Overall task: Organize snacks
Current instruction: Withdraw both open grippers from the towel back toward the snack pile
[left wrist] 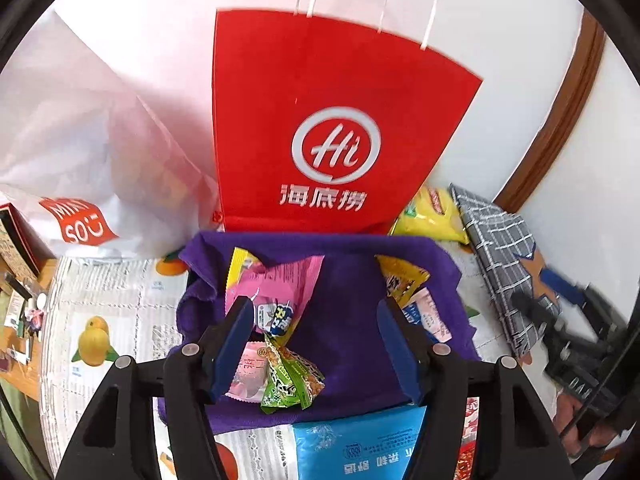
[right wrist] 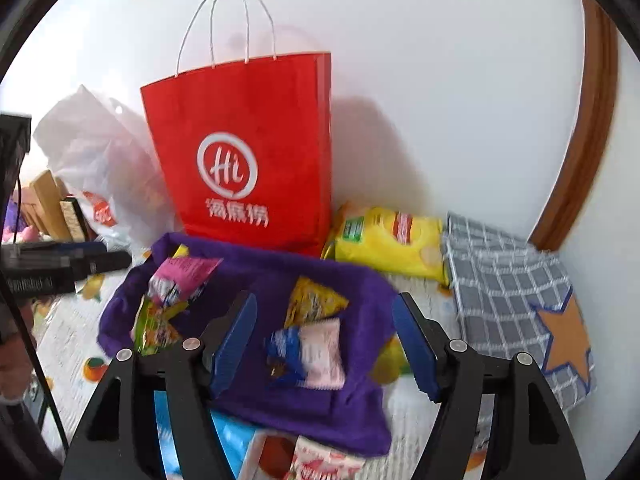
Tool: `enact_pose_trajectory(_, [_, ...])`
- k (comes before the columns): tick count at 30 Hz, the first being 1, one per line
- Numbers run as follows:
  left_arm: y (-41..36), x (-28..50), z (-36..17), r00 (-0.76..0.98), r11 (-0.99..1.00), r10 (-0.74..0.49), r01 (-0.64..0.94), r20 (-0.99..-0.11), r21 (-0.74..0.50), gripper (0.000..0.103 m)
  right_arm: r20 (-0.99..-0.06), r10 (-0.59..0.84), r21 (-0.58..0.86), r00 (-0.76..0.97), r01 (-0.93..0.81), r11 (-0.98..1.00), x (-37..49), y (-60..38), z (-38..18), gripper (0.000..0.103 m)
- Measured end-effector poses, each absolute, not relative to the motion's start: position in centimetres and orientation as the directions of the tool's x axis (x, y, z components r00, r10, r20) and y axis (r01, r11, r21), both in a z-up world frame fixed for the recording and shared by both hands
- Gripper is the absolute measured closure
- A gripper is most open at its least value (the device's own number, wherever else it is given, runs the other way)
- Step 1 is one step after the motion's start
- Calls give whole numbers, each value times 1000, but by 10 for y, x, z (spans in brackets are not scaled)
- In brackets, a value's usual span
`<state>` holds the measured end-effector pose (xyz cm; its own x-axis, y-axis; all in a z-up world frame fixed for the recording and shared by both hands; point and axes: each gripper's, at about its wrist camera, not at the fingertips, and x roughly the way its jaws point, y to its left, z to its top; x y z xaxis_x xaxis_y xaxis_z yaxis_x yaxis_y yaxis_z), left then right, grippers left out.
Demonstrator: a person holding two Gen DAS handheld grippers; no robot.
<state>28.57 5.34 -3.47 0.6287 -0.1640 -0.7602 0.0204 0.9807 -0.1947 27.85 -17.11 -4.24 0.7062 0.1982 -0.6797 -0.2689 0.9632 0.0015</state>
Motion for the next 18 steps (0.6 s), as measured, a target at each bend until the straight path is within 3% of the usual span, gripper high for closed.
enact_pose_trajectory(18, [46,234,-2,678,972,-197,42,-708,-230,39,-841,186,100,508,-193,976,211,-207,-154,33])
